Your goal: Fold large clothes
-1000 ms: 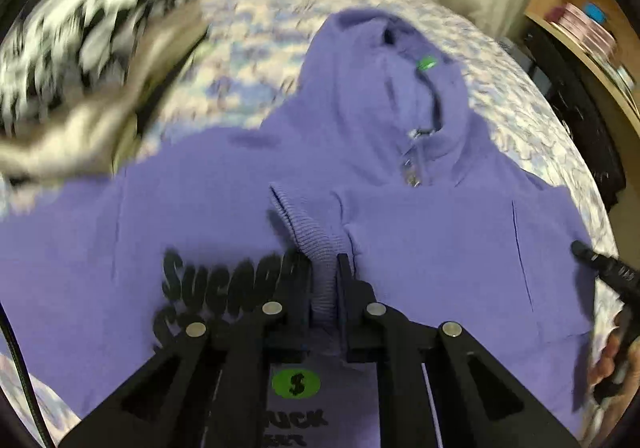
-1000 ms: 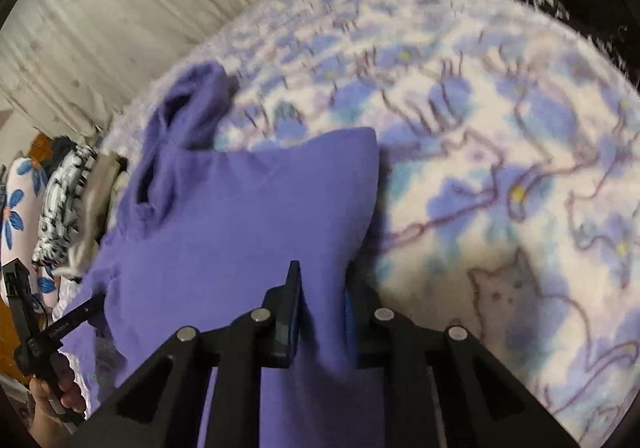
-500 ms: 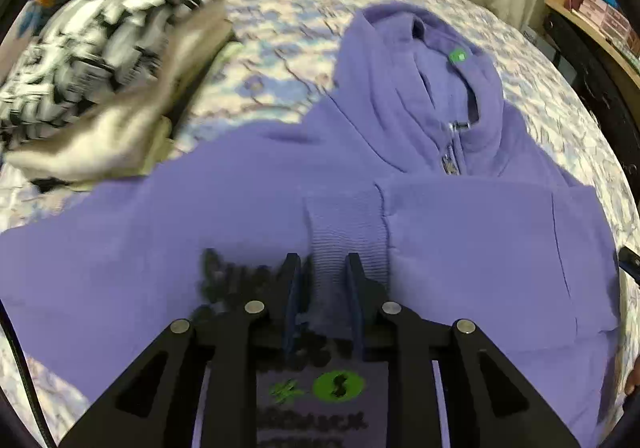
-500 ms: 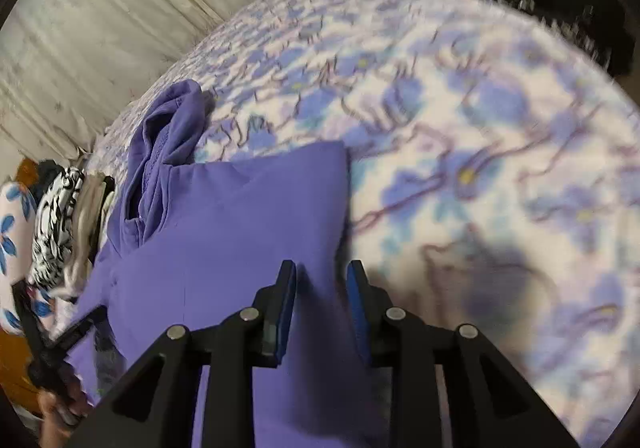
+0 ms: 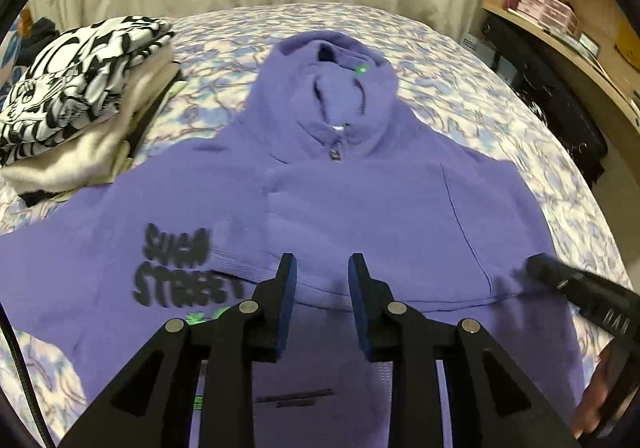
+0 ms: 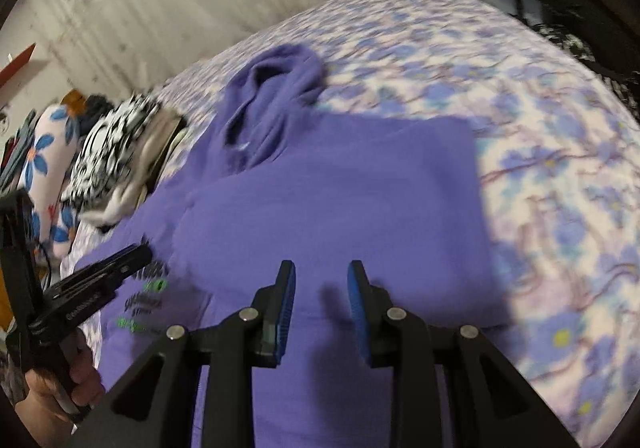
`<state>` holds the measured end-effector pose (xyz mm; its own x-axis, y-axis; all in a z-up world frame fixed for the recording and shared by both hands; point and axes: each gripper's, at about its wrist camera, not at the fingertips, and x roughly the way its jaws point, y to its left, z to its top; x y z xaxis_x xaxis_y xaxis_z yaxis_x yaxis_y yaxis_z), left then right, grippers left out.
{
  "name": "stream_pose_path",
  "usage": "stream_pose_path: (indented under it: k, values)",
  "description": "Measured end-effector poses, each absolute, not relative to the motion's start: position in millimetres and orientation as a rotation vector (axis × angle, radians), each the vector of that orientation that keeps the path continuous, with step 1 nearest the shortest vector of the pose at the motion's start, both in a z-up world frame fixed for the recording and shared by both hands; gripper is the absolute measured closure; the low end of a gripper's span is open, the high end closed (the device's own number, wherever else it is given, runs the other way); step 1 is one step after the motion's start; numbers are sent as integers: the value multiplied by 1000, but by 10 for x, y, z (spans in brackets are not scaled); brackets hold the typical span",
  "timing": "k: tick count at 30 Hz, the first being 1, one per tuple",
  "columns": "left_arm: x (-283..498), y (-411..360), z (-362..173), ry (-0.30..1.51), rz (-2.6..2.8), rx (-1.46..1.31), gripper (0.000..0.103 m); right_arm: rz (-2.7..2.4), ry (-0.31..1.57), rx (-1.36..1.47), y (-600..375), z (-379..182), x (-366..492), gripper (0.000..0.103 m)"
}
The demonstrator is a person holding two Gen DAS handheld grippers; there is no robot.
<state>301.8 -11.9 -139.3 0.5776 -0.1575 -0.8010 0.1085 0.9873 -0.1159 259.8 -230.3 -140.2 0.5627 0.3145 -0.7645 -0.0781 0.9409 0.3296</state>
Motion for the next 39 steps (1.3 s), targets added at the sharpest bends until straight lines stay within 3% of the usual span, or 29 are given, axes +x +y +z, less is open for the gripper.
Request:
stream_pose_path:
  k: [5,12,15,20,23,25,27,39]
  values:
    - [3204,-240,-1730,1051,-155,-146,78,247,1016,240,-2066,-1724,2668,76]
    - [3321,-302,-1876,1059,-150,-100,77,47,971,158,-2684,-1720,2616,79]
    - [3362,-213,-1900,1067,-168,-153,77,43,987,205,-3076,-1776,2559,103]
    - [3401,-176,-1930,1076,-162,-176,75,19,991,174,-3026,-1758,2523,103]
    - [3392,-215,-1900,1084,-170,-163,63,7,997,192,-2958,-1753,2536,99]
    - [3367,-235,-1863,1089,-183,-167,44,12,999,204,-2932,-1735,2534,94]
    - [3320,-245,-1801,1086,-169,-166,31,21,1002,219,-2940,-1710,2497,92]
    - [2896,-244,-1367,1017,-160,-135,30,37,997,279,-2923,-1461,2129,91]
